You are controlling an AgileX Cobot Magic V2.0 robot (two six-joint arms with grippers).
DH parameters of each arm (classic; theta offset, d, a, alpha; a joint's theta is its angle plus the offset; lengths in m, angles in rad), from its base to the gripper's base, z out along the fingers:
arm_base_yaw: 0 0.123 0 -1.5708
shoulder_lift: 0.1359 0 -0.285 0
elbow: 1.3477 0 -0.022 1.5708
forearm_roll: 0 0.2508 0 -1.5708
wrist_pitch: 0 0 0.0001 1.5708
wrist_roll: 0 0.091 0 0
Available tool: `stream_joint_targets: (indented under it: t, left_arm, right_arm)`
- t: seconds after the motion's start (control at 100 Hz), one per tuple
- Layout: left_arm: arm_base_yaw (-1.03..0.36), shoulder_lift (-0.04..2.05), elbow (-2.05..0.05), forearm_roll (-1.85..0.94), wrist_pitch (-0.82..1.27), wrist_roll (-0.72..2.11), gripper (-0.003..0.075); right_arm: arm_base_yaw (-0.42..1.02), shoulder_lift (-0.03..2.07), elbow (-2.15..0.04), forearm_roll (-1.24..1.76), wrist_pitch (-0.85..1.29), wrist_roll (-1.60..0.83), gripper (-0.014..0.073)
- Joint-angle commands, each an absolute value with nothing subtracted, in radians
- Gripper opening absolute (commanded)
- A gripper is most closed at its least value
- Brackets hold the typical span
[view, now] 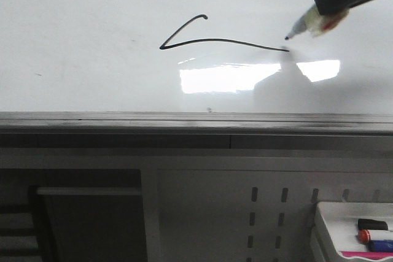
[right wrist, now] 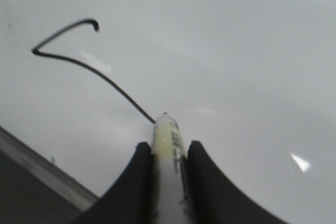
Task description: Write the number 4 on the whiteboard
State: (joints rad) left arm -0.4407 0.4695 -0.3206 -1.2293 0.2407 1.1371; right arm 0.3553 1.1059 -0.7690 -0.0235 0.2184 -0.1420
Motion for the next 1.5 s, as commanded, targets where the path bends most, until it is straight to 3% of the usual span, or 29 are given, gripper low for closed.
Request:
stream_joint_targets:
  t: [0.0, 0.19, 0.5, 0.76, 0.97, 1.38, 1.43, 1.49]
  left_arm:
    - [-0.438, 0.471, -0.352, -1.254, 0.213, 1.131, -0.0020]
    - [-0.438, 0.471, -0.352, -1.254, 0.213, 1.131, -0.0020]
    - [-0.438, 0.471, -0.352, -1.254, 0.213, 1.131, -0.0020]
    - [-0.438, 0.471, -0.352, -1.254, 0.215, 1.131, -0.0020]
    - [-0.438, 0.471, -0.352, -1.254, 0.215, 1.131, -0.0020]
    - [-0.438, 0.471, -0.352, -1.272, 0.232, 1.133, -0.0018]
    - [-0.438, 0.474, -0.354, -1.259, 0.265, 1.155, 0.0004]
    - [-0.438, 0.487, -0.370, -1.218, 0.341, 1.203, 0.0092]
  right_arm:
    - [0.390, 1.070, -0.797, -0.032, 0.055, -0.152, -0.0054]
    - [0.462, 1.102, -0.797, -0.032, -0.079, -0.152, -0.0054]
    - [0.426, 1.214, -0.799, -0.032, -0.152, -0.152, -0.0054]
    - [0.405, 1.258, -0.799, -0.017, -0.041, -0.152, -0.0054]
    - [0.499, 1.258, -0.785, 0.017, 0.162, -0.152, -0.0054]
    - [0.560, 1.217, -0.796, 0.017, 0.119, -0.152, -0.0054]
    - [0.577, 1.190, -0.807, 0.013, 0.121, -0.152, -0.0054]
    - [0.608, 1.154, -0.817, 0.000, 0.140, -0.152, -0.0054]
